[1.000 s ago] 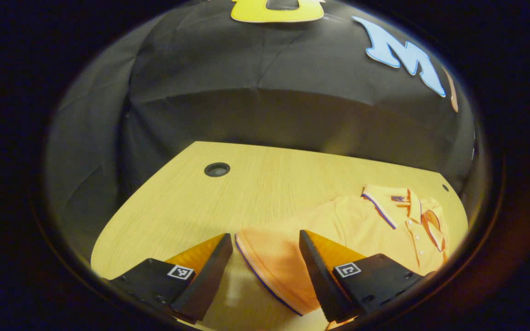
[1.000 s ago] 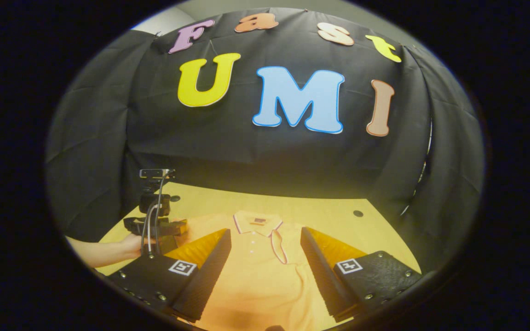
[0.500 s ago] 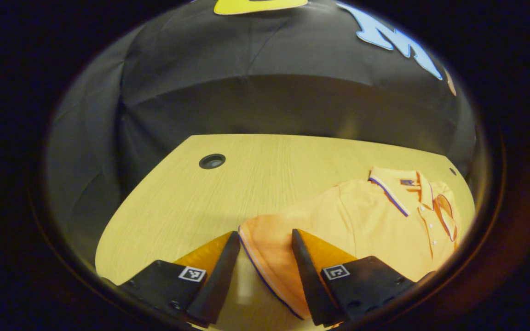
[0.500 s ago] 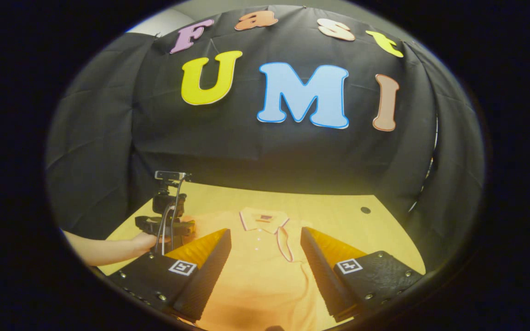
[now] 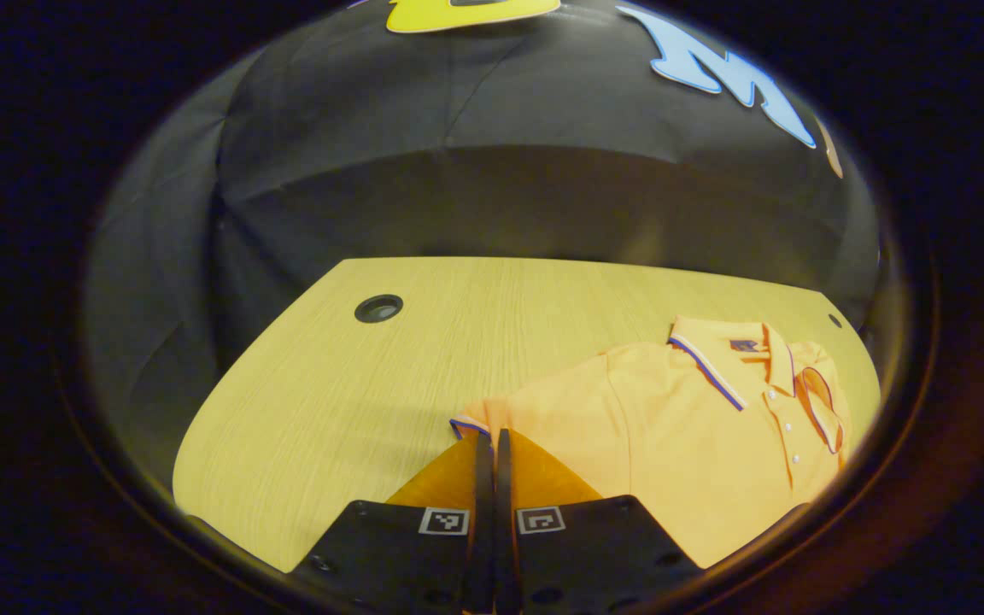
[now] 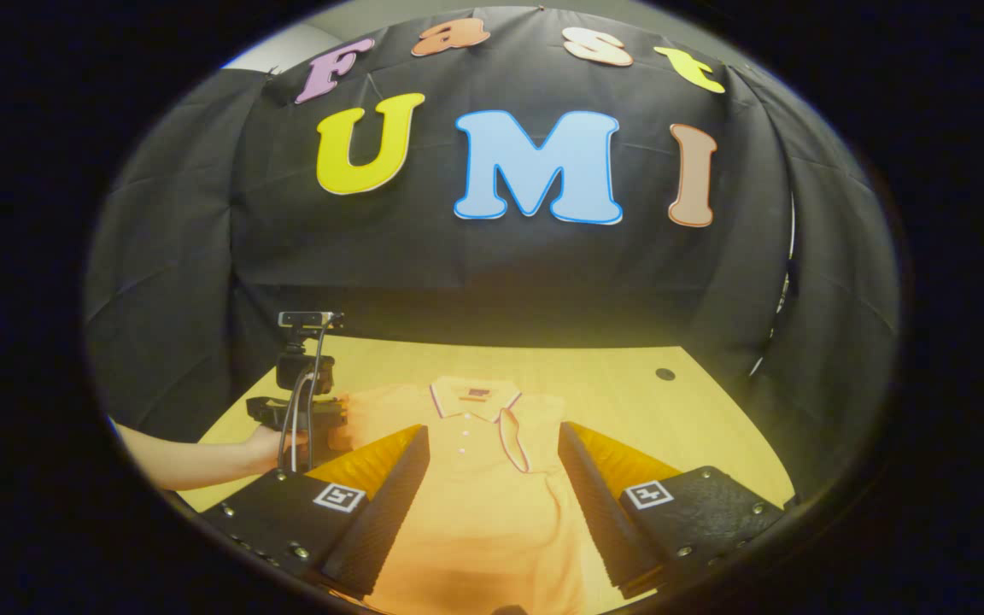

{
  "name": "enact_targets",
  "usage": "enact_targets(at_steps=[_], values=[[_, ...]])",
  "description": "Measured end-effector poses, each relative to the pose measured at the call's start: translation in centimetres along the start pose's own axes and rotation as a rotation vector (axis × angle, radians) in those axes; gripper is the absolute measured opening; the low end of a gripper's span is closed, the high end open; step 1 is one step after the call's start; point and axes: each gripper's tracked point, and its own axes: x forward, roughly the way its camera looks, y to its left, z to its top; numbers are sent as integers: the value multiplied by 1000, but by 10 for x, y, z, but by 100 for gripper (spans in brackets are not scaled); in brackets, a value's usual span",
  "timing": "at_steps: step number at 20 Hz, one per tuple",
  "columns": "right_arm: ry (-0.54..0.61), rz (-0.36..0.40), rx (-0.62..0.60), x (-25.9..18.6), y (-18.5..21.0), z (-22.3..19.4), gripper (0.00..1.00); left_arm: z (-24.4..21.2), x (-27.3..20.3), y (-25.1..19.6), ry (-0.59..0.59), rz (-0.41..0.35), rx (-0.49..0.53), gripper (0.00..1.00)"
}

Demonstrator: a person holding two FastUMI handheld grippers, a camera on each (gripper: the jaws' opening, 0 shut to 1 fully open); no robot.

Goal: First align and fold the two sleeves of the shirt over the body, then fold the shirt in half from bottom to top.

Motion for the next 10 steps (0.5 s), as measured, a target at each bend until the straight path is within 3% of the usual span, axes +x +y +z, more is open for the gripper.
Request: enact_targets(at_steps=[10], values=[[7, 5, 20, -3, -10, -9, 95, 48, -33, -57, -112, -87, 80, 7]])
